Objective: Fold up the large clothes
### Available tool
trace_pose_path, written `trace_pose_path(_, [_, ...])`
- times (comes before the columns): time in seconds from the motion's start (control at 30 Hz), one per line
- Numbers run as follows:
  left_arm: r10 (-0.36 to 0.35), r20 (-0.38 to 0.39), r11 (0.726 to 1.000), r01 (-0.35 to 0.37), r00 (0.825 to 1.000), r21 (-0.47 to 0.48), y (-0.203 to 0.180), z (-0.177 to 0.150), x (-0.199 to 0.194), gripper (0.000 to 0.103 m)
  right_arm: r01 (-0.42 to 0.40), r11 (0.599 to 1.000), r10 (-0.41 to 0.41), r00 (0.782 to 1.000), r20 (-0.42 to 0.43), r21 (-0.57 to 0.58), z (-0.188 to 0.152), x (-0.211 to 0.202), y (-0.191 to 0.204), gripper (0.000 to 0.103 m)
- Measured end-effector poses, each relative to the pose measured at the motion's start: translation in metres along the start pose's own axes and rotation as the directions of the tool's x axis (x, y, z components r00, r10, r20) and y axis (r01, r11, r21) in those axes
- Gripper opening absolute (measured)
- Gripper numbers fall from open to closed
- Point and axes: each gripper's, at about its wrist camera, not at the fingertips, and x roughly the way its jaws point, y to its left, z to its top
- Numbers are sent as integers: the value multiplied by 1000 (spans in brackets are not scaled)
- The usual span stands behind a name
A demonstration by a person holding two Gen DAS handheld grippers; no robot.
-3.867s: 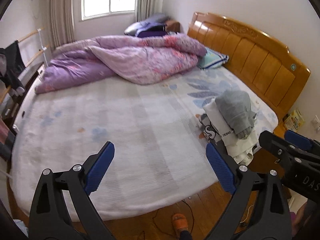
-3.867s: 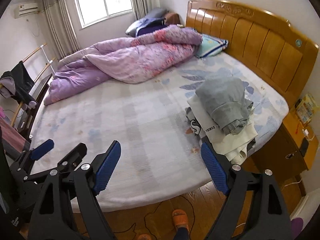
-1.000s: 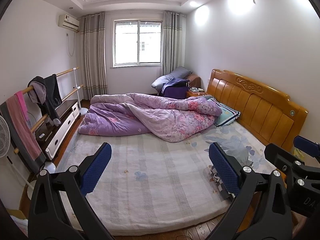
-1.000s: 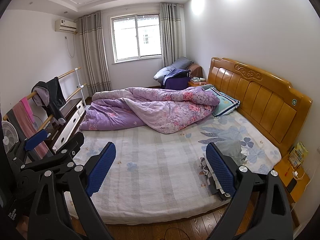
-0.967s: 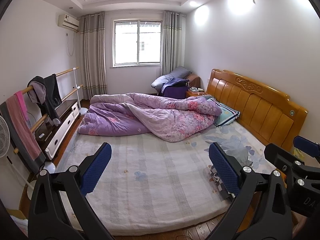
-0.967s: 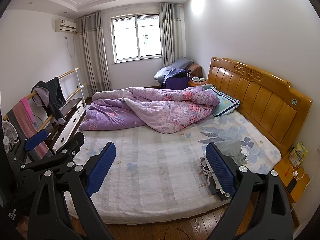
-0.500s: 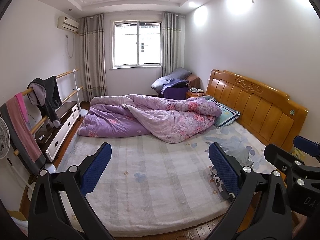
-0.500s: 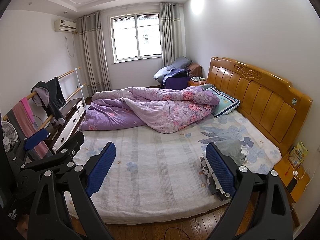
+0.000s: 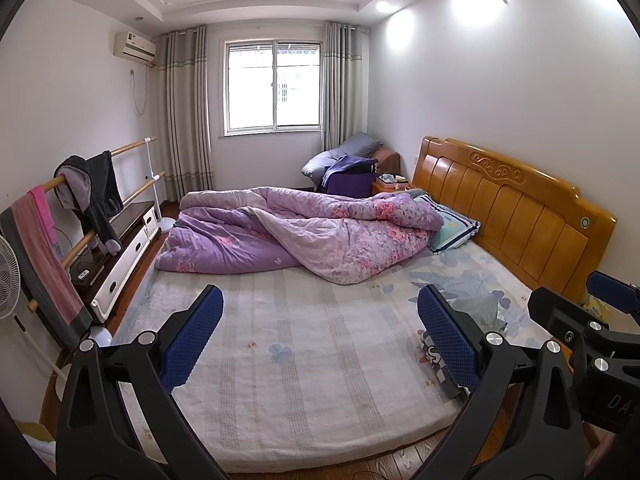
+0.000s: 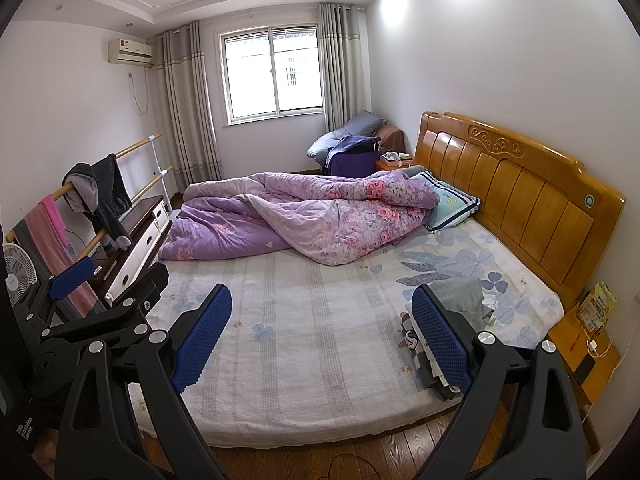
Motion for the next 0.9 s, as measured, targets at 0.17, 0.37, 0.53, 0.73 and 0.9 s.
trace_pose_path(0.17, [-1, 0, 1000, 1, 1000, 3, 4, -1, 1, 98, 1, 1000, -1, 1000, -1, 1, 0, -1, 1, 88])
trace_pose_path(0.37, [-1, -1, 1000, 1, 1000, 4, 4, -1, 2, 98, 1, 1000, -1, 1000, -3, 2, -1, -1, 1, 88])
trace_pose_path(0.53, [-3, -1, 1000, 3, 1000, 5, 6, -3, 1, 98, 0, 1000, 0, 1000, -2, 4, -1, -1, 1, 88])
trace_pose_path(0.73, [-8, -7, 1000, 8, 1000, 5, 8, -3, 2, 98, 1, 1000, -1, 1000, -3, 4, 0, -1, 1, 88])
trace_pose_path(0.9, [-11, -9, 1000, 11, 1000, 3, 9, -3, 3, 98, 1, 1000, -1, 1000, -2, 4, -1, -1, 1, 88])
